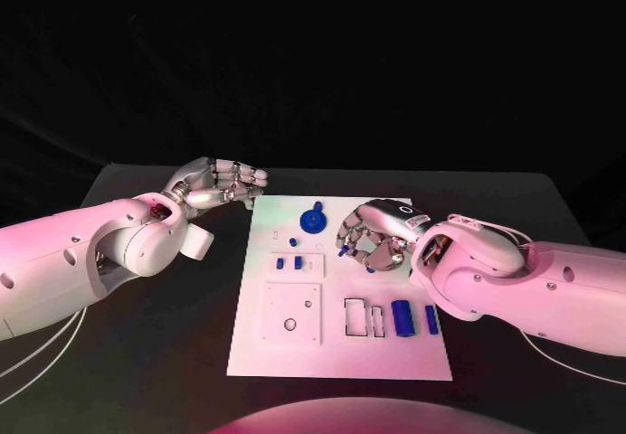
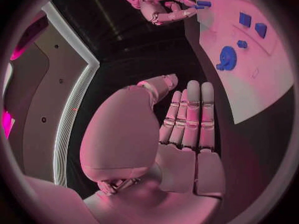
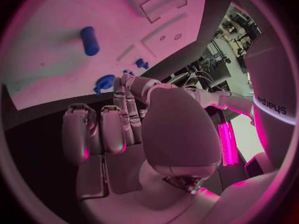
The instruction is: Assemble the parts on the task board
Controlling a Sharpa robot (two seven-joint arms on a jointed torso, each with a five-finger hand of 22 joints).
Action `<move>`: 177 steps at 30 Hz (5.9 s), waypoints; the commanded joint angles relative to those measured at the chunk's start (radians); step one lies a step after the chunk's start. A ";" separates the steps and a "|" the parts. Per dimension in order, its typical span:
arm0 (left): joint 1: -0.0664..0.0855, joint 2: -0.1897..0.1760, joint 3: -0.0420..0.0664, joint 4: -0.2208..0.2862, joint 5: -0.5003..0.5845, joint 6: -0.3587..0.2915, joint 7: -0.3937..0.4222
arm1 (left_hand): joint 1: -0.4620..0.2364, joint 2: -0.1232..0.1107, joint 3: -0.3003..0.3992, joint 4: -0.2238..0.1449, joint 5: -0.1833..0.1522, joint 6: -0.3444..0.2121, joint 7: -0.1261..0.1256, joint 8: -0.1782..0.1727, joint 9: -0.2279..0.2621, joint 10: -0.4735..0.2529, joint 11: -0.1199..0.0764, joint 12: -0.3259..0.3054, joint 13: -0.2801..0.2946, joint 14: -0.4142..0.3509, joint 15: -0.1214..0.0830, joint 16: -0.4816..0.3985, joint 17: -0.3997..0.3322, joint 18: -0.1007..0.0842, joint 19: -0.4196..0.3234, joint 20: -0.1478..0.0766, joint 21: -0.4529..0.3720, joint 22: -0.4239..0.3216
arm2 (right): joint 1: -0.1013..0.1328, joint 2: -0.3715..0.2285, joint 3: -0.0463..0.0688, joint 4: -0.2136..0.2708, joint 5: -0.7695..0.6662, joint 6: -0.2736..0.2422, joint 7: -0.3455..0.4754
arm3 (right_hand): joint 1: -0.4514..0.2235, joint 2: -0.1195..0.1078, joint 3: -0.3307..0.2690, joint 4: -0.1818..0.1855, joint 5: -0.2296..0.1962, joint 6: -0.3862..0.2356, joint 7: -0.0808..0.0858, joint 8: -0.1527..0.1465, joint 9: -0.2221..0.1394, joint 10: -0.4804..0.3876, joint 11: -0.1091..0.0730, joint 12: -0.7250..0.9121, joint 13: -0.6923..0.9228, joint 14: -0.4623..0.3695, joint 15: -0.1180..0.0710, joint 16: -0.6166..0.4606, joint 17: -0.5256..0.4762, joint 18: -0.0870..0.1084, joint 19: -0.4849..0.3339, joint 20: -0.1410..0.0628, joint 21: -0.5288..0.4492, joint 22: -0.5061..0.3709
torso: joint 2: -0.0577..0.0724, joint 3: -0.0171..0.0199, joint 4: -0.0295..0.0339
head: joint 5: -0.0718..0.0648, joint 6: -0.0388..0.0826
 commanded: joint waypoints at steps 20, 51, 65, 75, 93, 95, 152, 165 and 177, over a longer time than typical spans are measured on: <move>0.000 0.018 -0.002 0.001 0.007 0.014 0.000 | -0.001 0.011 -0.007 0.001 0.003 -0.004 0.006 -0.003 -0.001 -0.011 0.000 0.008 -0.001 -0.010 0.000 -0.008 -0.002 0.011 -0.008 -0.001 -0.006 -0.002 | -0.090 0.111 -0.009 -0.012 -0.110 0.058 0.007 | -0.005 0.003 0.001 -0.010 0.003 0.000 0.004 0.006 0.001 0.002 0.000 0.002 0.001 0.037 -0.008 0.006 0.002 -0.019 0.017 -0.006 0.003 0.200 | 0.001 -0.0004 -0.0003 | 0.051 -0.020; 0.001 0.022 -0.002 -0.001 0.007 0.019 -0.006 | -0.002 0.012 -0.009 0.000 0.003 -0.003 0.006 -0.002 -0.001 -0.013 0.000 0.009 -0.001 -0.011 0.001 -0.009 -0.003 0.011 -0.008 -0.001 -0.008 -0.003 | -0.117 0.138 -0.013 -0.023 -0.139 0.094 -0.006 | -0.009 0.005 0.003 -0.014 0.002 -0.003 0.005 0.006 0.003 0.000 0.001 0.002 0.002 0.037 -0.007 0.006 0.001 -0.019 0.017 -0.006 0.004 0.201 | 0.001 -0.0006 -0.0003 | 0.064 -0.039; 0.001 0.022 -0.002 -0.001 0.007 0.021 -0.008 | -0.002 0.012 -0.009 0.000 0.003 -0.003 0.006 -0.002 -0.001 -0.013 0.000 0.009 -0.001 -0.011 0.001 -0.009 -0.003 0.011 -0.008 -0.001 -0.008 -0.003 | -0.120 0.148 -0.013 -0.033 -0.148 0.109 -0.008 | -0.011 0.006 0.003 -0.016 0.002 -0.004 0.006 0.006 0.004 0.000 0.001 0.002 0.002 0.037 -0.007 0.006 0.000 -0.019 0.016 -0.006 0.002 0.200 | 0.001 -0.0010 0.0001 | 0.063 -0.040; 0.001 0.023 -0.002 -0.001 0.007 0.022 -0.009 | -0.003 0.013 -0.011 0.000 0.003 -0.003 0.006 -0.001 -0.001 -0.014 0.000 0.010 -0.001 -0.011 0.001 -0.010 -0.003 0.011 -0.009 0.000 -0.009 -0.004 | -0.123 0.158 -0.014 -0.036 -0.169 0.142 -0.020 | -0.011 0.006 0.003 -0.016 0.002 -0.004 0.006 0.006 0.004 0.000 0.001 0.002 0.002 0.037 -0.007 0.006 0.000 -0.019 0.016 -0.006 0.002 0.200 | 0.001 -0.0012 0.0002 | 0.062 -0.046; 0.000 0.023 -0.002 -0.003 0.007 0.025 -0.011 | -0.003 0.014 -0.012 0.000 0.003 -0.003 0.006 -0.001 -0.001 -0.016 0.001 0.011 -0.001 -0.012 0.001 -0.011 -0.004 0.011 -0.009 0.000 -0.010 -0.005 | -0.125 0.164 -0.018 -0.043 -0.170 0.100 -0.022 | -0.126 -0.086 -0.077 -0.002 0.000 -0.139 0.021 -0.077 -0.015 -0.078 0.024 -0.001 -0.005 0.031 0.013 0.008 -0.016 -0.011 0.001 0.013 -0.036 0.190 | 0.000 -0.0009 -0.0009 | 0.060 -0.041; 0.000 0.023 -0.002 -0.003 0.007 0.025 -0.011 | -0.003 0.014 -0.012 0.000 0.003 -0.003 0.006 -0.001 -0.001 -0.016 0.001 0.011 -0.001 -0.012 0.001 -0.011 -0.004 0.011 -0.009 0.000 -0.010 -0.005 | -0.125 0.160 -0.018 -0.041 -0.170 0.090 -0.023 | -0.127 -0.091 -0.087 -0.002 0.000 -0.155 0.023 -0.088 -0.018 -0.092 0.025 -0.001 -0.006 0.030 0.014 0.007 -0.021 -0.010 -0.001 0.014 -0.044 0.188 | 0.000 -0.0007 -0.0011 | 0.060 -0.040; -0.001 0.014 -0.006 -0.005 0.013 0.031 -0.011 | -0.004 0.015 -0.015 -0.001 0.003 -0.002 0.006 0.001 -0.001 -0.020 0.001 0.013 -0.001 -0.015 0.002 -0.013 -0.005 0.011 -0.011 0.001 -0.014 -0.007 | -0.046 -0.103 -0.008 -0.005 -0.100 0.111 -0.016 | 0.182 0.079 -0.462 0.253 0.009 -0.042 0.013 -0.131 -0.042 -0.099 0.019 0.057 -0.054 0.029 0.009 0.043 -0.027 -0.012 0.015 0.010 -0.048 0.198 | 0.000 -0.0013 -0.0014 | 0.027 -0.013; -0.001 0.013 -0.006 -0.005 0.013 0.033 -0.014 | -0.004 0.015 -0.015 -0.001 0.003 -0.002 0.006 0.001 -0.001 -0.020 0.001 0.013 -0.001 -0.015 0.002 -0.013 -0.005 0.011 -0.011 0.001 -0.014 -0.007 | -0.049 -0.087 -0.008 -0.016 -0.106 0.108 -0.042 | 0.100 0.004 -0.277 0.246 0.006 -0.024 0.014 -0.137 -0.042 -0.067 0.018 0.017 -0.051 0.028 0.009 0.047 -0.028 -0.015 0.020 0.008 -0.035 0.202 | 0.000 -0.0013 -0.0013 | 0.027 -0.015; -0.001 0.012 -0.006 -0.006 0.013 0.034 -0.015 | -0.004 0.017 -0.017 -0.001 0.003 -0.001 0.006 0.002 -0.001 -0.021 0.001 0.015 -0.001 -0.016 0.002 -0.013 -0.006 0.011 -0.011 0.002 -0.017 -0.008 | -0.045 -0.099 -0.007 0.013 -0.075 0.038 -0.044 | 0.086 0.017 -0.166 0.201 0.005 0.017 -0.001 -0.097 -0.010 -0.024 0.004 0.019 -0.043 0.029 -0.002 0.051 -0.026 -0.018 0.026 -0.001 -0.017 0.206 | 0.000 -0.0007 -0.0014 | 0.029 -0.015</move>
